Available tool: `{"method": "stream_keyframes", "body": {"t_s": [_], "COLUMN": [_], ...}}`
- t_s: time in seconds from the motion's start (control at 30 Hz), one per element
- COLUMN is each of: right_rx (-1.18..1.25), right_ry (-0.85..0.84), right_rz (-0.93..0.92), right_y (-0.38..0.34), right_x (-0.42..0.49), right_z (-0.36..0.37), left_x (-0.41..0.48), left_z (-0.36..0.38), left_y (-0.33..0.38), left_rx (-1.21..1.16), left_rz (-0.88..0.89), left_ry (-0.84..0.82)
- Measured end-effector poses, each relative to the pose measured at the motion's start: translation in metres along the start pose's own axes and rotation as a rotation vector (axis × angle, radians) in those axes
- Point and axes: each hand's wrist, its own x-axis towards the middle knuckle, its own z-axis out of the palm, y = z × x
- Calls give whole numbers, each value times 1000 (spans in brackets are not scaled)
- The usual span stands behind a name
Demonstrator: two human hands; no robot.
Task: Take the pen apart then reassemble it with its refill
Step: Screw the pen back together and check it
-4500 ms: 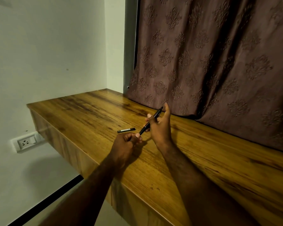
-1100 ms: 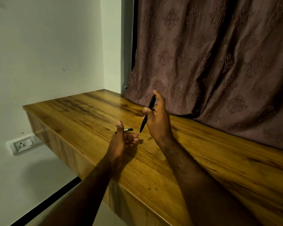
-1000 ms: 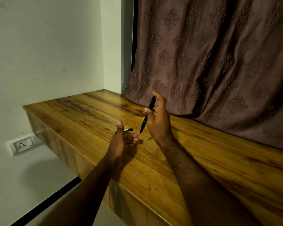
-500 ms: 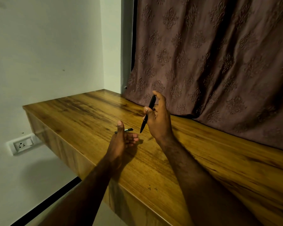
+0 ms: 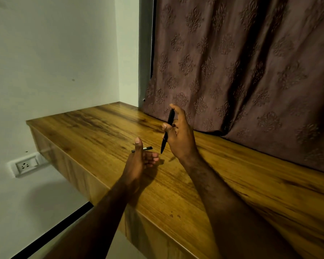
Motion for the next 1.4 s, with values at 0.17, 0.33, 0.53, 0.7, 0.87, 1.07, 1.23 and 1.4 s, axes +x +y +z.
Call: {"method": "stream_keyframes", "body": {"t_s": [0.17,0.33,0.53,0.7,0.87,1.07,1.23,1.4], "right_rx": [-2,4,-5,90,223,343,374,392], "right_ry": [-3,-4,8,7,37,22,13,23], "right_rz": [-27,-7,-20,45,113,165,157,167], "right_y": [-2,-1,-1,-3,-2,2,-1,-1], "right_x": [0,1,1,3,8,15,15,15], "right_z": [1,1,0,-1,-10,-16,-16,-18], "left_x": [0,0,1,-2,-1,-2,-5,-5], "left_z": [1,0,-1,0,1,-2,-2,-2], "left_y": [0,-1,0,2,5,6,10,11], "left_rx": [-14,-24,-40,-49,-114,-179,-181,-175], "left_rz": [-7,-6,-14,-21,-67,-116,-131,-137], "left_ry": [3,5,-13,-15,-36,-93,-114,-113]}}
